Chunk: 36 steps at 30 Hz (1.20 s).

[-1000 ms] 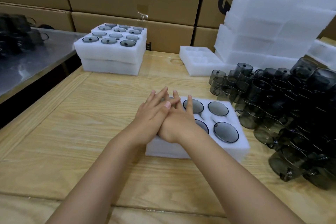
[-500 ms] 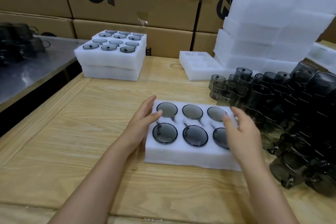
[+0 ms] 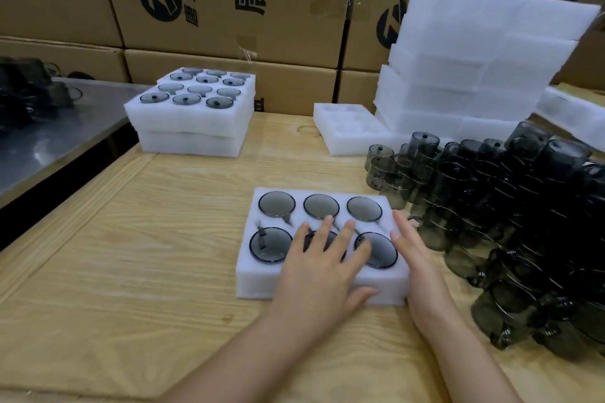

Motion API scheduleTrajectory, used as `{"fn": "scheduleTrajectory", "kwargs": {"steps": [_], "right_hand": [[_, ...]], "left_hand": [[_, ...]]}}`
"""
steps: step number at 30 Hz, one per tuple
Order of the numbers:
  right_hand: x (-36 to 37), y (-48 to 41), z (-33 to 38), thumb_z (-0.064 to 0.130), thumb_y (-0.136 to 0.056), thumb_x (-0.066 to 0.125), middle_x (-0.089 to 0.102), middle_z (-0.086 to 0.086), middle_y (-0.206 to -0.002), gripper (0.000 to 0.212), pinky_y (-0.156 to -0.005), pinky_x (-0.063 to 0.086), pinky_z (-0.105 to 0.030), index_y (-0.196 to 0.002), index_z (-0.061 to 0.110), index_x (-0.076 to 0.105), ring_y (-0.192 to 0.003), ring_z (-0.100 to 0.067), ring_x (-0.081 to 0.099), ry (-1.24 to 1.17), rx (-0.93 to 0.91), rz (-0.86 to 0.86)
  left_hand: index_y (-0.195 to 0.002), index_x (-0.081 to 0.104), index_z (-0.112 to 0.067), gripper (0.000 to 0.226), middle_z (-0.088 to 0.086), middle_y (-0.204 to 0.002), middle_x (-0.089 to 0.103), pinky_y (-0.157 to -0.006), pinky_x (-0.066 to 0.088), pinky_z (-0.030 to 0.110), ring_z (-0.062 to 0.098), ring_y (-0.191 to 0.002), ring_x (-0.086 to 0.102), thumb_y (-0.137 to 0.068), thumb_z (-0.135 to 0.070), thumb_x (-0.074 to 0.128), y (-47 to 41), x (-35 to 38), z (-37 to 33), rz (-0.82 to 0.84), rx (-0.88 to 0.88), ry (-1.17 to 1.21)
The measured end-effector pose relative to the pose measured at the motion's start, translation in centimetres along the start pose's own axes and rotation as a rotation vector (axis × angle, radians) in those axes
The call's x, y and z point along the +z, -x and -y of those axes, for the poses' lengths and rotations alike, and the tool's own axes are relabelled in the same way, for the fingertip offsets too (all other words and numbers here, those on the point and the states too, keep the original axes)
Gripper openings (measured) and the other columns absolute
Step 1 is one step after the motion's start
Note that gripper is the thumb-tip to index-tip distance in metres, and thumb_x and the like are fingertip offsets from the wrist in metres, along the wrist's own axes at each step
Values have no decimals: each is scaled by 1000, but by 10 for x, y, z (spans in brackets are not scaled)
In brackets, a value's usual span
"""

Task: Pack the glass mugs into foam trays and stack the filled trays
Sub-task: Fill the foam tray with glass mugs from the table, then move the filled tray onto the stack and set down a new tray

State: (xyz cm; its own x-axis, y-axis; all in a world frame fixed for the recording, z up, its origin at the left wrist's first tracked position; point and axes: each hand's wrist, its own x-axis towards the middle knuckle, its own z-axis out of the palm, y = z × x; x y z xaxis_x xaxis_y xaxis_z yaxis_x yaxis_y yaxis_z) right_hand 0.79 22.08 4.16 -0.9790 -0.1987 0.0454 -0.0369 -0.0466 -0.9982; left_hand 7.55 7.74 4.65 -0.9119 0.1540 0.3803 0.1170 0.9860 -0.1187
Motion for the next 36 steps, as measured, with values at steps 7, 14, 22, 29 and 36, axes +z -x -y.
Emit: {"fn": "scheduleTrajectory", "kwargs": {"steps": [7,14,22,29,36], "right_hand": [[14,2,-19,34,-92,52,61,25,-114,44,-83,36,-1,-134,39,38,-103,22,51,288,-37,161],[14,0,-20,33,-91,57,70,19,-99,24,-79,39,-5,-113,40,55,-98,11,58,386,-53,145],[16,-1,-19,28,-91,59,71,16,-96,19,-78,43,-11,-109,34,59,-91,8,61,427,-81,123],[17,-3,-20,25,-90,60,71,15,-94,18,-76,41,-6,-105,35,61,-90,8,61,476,-118,105],[18,-6,-21,22,-90,59,71,14,-94,16,-80,43,-12,-103,31,62,-92,4,62,531,-141,86]], "left_hand": [[-118,65,-26,59,-3,-142,51,-109,32,44,24,-133,45,-77,-68,57,2,4,66,42,-168,54],[-125,51,-25,110,-12,-152,34,-113,18,43,17,-144,26,-55,-93,-1,13,7,149,98,-431,-24],[-136,47,-20,108,-3,-148,44,-111,24,46,20,-142,31,-61,-90,11,7,22,239,85,-511,-63],[-134,51,-18,103,-1,-139,53,-107,28,46,21,-140,35,-65,-88,18,-11,36,275,63,-441,-25],[-87,57,-23,76,-8,-146,46,-106,30,47,20,-137,38,-66,-87,22,-19,39,288,58,-374,-5]]}}
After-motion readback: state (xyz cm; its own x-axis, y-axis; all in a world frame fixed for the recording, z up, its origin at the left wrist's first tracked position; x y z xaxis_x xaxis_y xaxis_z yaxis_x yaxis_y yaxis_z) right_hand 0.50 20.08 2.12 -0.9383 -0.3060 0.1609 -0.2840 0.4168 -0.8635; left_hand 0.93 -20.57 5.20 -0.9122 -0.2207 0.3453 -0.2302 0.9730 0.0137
